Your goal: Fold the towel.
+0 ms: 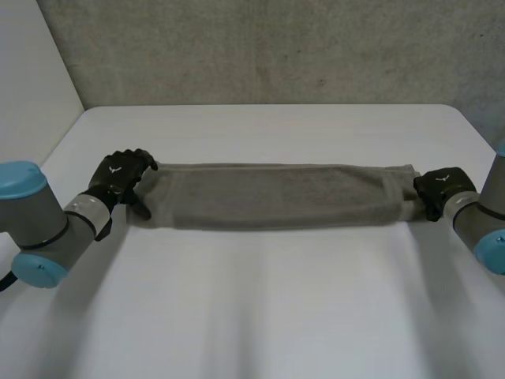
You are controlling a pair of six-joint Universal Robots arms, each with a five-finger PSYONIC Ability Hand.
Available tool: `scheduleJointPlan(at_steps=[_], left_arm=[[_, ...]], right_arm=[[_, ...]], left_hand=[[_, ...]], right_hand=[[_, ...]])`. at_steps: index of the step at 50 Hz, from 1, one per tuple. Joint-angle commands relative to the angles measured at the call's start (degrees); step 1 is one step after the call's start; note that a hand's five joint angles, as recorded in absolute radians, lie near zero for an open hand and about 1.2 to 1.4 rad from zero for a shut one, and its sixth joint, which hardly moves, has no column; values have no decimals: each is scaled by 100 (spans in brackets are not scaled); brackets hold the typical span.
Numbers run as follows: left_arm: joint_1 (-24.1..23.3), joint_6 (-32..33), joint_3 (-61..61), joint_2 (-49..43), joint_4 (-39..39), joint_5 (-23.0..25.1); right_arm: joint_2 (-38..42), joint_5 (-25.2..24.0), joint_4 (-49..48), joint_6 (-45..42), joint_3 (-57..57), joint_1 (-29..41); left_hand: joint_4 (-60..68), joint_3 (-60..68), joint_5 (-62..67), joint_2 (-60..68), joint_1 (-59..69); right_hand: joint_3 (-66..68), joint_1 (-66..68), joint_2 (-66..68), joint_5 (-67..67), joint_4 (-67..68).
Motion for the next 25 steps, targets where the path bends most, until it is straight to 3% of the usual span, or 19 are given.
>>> scheduleJointPlan(at_steps=[1, 9, 16, 20, 25], left_arm=[[-2, -2, -211, 318, -1, 5], [-2, -37, -413, 661, 8, 5], [-11, -37, -457, 757, 8, -4], [-20, -29, -457, 775, 8, 5], [-29, -29, -466, 784, 8, -3]], right_arm=[[-143, -64, -6, 0, 9, -256], [-380, -64, 82, -367, -402, -914], [-495, 50, 353, -782, -1315, -942], [-539, 50, 645, -650, -1872, -458], [-416, 199, 873, -553, -2723, 1208]], left_hand=[[-249, -216, -81, -151, -227], [-350, -317, -182, -252, -328], [-367, -333, -199, -269, -345], [-367, -333, -199, -269, -345], [-367, -333, -199, -269, -345]], right_hand=[[508, 533, 608, 375, 367], [508, 533, 608, 375, 367], [508, 533, 608, 375, 367], [508, 533, 608, 375, 367], [508, 533, 608, 375, 367]])
